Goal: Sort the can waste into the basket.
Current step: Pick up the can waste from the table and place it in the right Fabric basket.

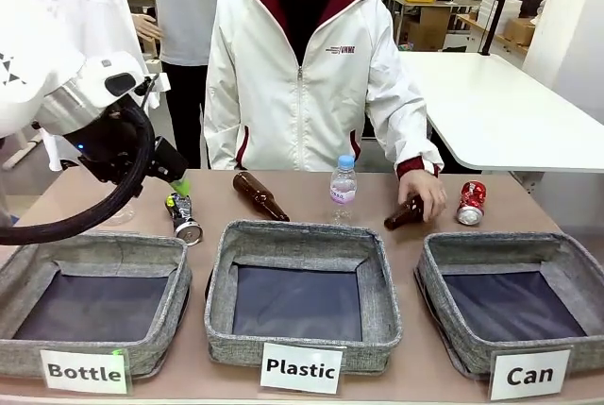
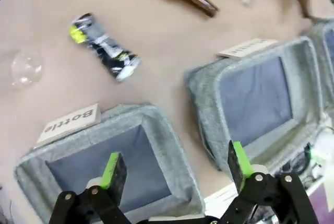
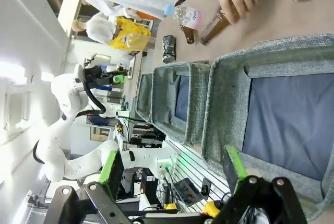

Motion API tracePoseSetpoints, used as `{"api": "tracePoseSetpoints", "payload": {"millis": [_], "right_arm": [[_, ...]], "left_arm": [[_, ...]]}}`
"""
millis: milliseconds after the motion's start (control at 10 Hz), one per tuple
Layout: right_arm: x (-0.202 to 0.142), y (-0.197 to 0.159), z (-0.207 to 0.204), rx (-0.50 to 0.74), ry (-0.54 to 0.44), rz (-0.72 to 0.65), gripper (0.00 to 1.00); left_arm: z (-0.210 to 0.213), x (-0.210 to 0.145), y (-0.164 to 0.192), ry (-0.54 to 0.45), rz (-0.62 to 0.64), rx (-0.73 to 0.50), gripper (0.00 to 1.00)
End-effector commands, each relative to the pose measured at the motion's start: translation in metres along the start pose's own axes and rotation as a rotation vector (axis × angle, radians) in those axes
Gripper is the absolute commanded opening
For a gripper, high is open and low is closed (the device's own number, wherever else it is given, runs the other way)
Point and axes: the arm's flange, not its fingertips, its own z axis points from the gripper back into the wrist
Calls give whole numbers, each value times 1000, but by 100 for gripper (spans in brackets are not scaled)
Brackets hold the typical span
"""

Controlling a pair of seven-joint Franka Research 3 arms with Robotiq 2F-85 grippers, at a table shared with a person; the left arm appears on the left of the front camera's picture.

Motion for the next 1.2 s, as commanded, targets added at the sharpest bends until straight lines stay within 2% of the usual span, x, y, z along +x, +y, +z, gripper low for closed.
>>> {"api": "tracePoseSetpoints", "payload": {"millis": [0, 100, 200, 400, 500, 700, 900, 1000, 1100], "right_arm": [[3, 0, 0, 20, -14, 29, 100], [3, 0, 0, 20, -14, 29, 100], [3, 0, 0, 20, -14, 29, 100], [3, 0, 0, 20, -14, 29, 100], [3, 0, 0, 20, -14, 29, 100], [3, 0, 0, 20, -14, 29, 100], [3, 0, 0, 20, -14, 29, 100], [3, 0, 0, 20, -14, 29, 100], [3, 0, 0, 20, -14, 29, 100]], "left_arm": [[-8, 28, -4, 24, 328, 164, 100], [-21, 48, -1, 16, 466, 194, 100], [-32, 66, -3, 52, 484, 207, 100], [-52, 78, -3, 60, 535, 217, 100], [-60, 82, 0, 58, 587, 216, 100], [-83, 86, 1, 58, 742, 316, 100], [-89, 93, 5, -22, 930, 388, 100], [-76, 94, 14, -4, 886, 327, 100], [-42, 86, 33, 4, 826, 228, 100]]}}
